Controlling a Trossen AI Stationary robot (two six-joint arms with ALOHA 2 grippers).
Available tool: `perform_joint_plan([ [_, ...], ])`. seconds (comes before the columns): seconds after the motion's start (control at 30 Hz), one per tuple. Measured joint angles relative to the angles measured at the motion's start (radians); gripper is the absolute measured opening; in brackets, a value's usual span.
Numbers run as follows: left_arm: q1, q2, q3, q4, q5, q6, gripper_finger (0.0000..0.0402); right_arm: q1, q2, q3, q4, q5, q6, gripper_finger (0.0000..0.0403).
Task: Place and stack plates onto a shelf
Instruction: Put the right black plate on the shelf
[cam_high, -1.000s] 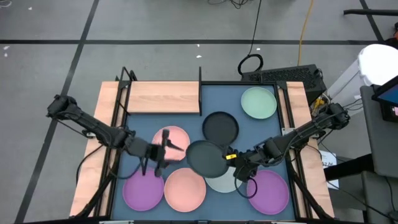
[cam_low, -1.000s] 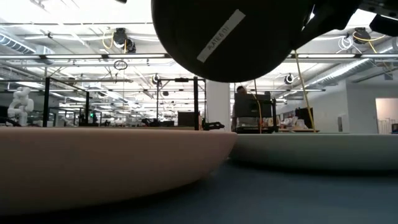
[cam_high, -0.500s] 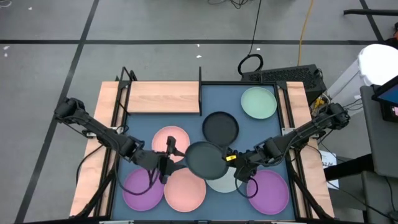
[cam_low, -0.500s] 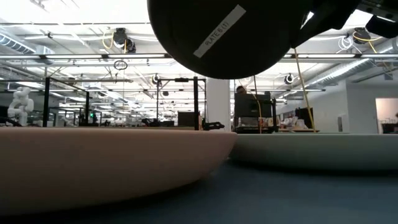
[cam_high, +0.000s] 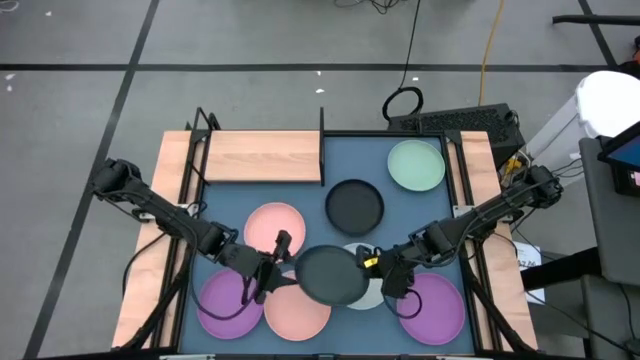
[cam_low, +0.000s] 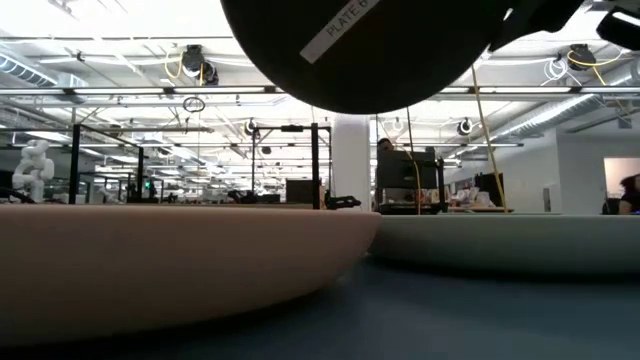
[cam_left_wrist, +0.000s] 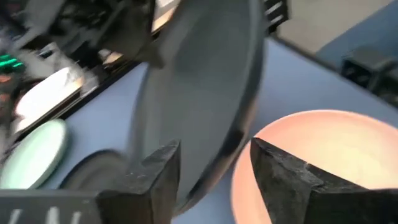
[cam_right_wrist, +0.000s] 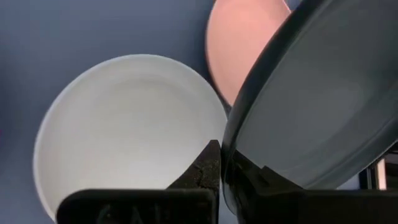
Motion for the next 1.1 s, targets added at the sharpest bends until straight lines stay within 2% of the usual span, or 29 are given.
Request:
perform_joint_plan([
  [0.1,-0.001,0.000,0.000,0.019,0.063,0.003,0.0159,0.000,0.000,0.000,0.006,-0.003,-0.019,0.0004],
  [0.27,-0.001,0.000,0.000,0.021,0.074,0.042,0.0102,0.000,0.000,0.000,0.019,-0.031,-0.023,0.0004],
  [0.5,-0.002,0.000,0.000,0.063,0.158,0.094,0.0065,0.000,0.000,0.000,0.060,-0.056,-0.030,0.0005],
  [0.6,-0.003,-0.001,0.000,0.069,0.211,0.111,0.0051,0.000,0.000,0.000,0.108,-0.057,0.099,0.0011],
  [0.67,-0.004,-0.002,0.000,0.067,0.248,0.119,0.0040,0.000,0.000,0.000,0.141,-0.056,0.154,0.0022],
  [0.83,0.002,0.001,-0.002,0.088,0.261,0.127,0.0017,-0.003,-0.002,0.003,0.199,-0.032,0.195,0.0065],
  [1.0,0.007,0.001,-0.002,0.089,0.297,0.127,0.0013,-0.001,-0.002,0.002,0.284,-0.028,0.326,0.0106],
  [1.1,0.007,0.000,-0.001,0.091,0.295,0.123,0.0012,-0.001,-0.002,0.002,0.307,0.013,0.414,0.0129],
])
